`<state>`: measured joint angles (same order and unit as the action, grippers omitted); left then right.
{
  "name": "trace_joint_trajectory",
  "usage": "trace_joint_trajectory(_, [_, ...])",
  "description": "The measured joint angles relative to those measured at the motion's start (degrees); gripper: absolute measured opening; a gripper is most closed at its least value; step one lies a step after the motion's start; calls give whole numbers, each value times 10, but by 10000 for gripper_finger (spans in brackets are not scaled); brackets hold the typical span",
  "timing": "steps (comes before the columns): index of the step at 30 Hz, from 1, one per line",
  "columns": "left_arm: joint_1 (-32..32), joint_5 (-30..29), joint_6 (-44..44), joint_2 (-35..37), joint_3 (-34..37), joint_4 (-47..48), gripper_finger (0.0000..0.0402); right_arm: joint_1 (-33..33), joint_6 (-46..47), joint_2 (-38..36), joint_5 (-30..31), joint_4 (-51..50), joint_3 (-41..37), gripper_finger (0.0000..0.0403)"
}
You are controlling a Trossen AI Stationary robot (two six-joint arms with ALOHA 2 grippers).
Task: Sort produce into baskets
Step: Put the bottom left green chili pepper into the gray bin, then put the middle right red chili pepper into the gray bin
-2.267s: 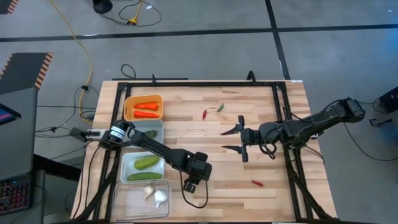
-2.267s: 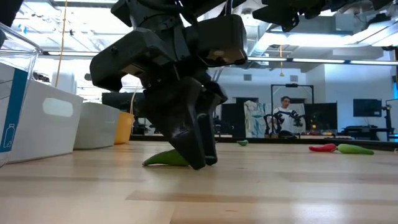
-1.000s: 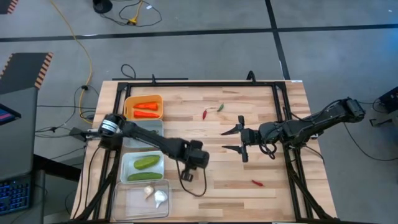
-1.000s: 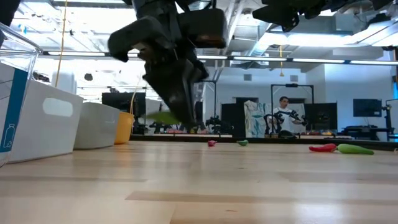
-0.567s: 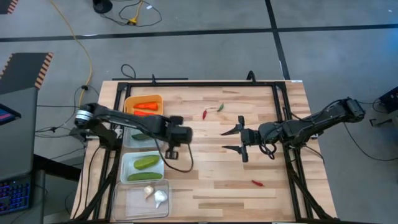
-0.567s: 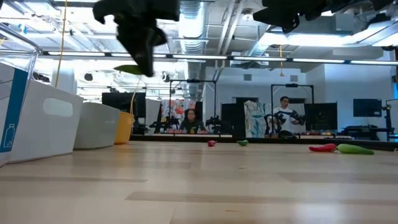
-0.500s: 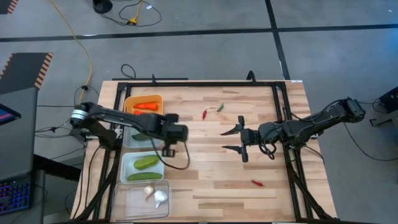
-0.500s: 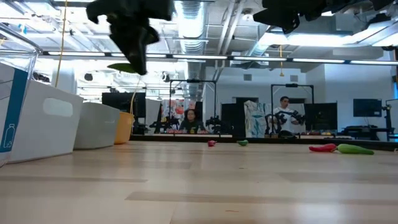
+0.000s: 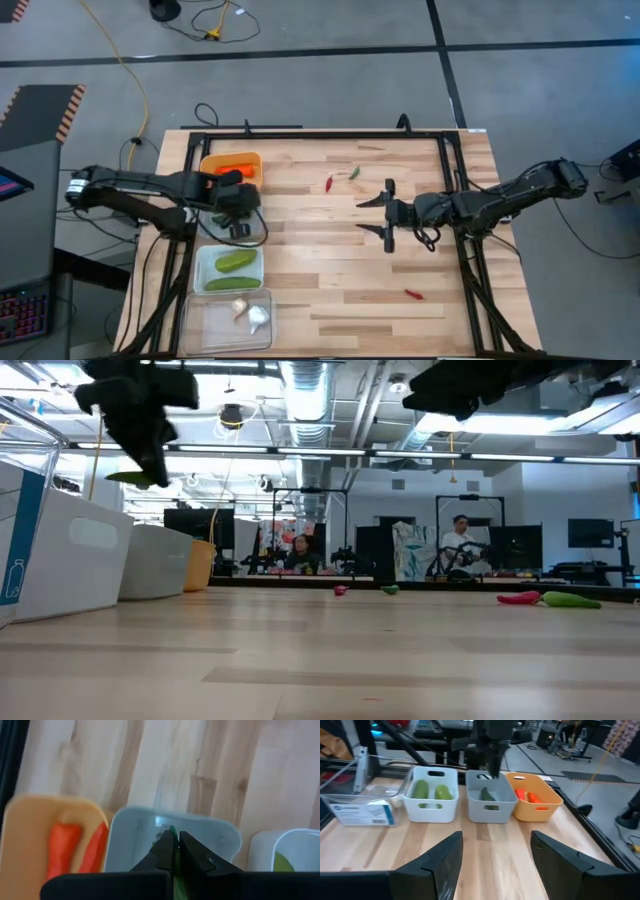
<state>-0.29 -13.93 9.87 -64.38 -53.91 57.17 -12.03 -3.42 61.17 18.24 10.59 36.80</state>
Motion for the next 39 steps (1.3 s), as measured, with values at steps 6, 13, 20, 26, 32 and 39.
trace_joint_trajectory(6, [2, -4, 70, 46, 68, -6, 10, 44, 1, 0, 0, 0, 0, 260])
trace_joint_trajectory(13, [2, -4, 107, 27, 102, -21, 68, 126, 53, 0, 0, -33, 0, 260])
trace_joint_trajectory(20, [3, 1, 113, -6, 103, -20, 146, 169, 40, 0, -13, -182, 0, 260])
trace_joint_trajectory(26, [4, 1, 81, -14, 103, -36, 173, 165, 116, 0, -63, -332, 0, 260])
trace_joint_trajectory(32, [4, 0, 78, -14, 102, -57, 174, 155, 170, 0, -64, -475, 0, 260])
trace_joint_trajectory(39, [4, -3, 78, -14, 102, -57, 174, 164, 212, 0, -64, -515, -14, 260])
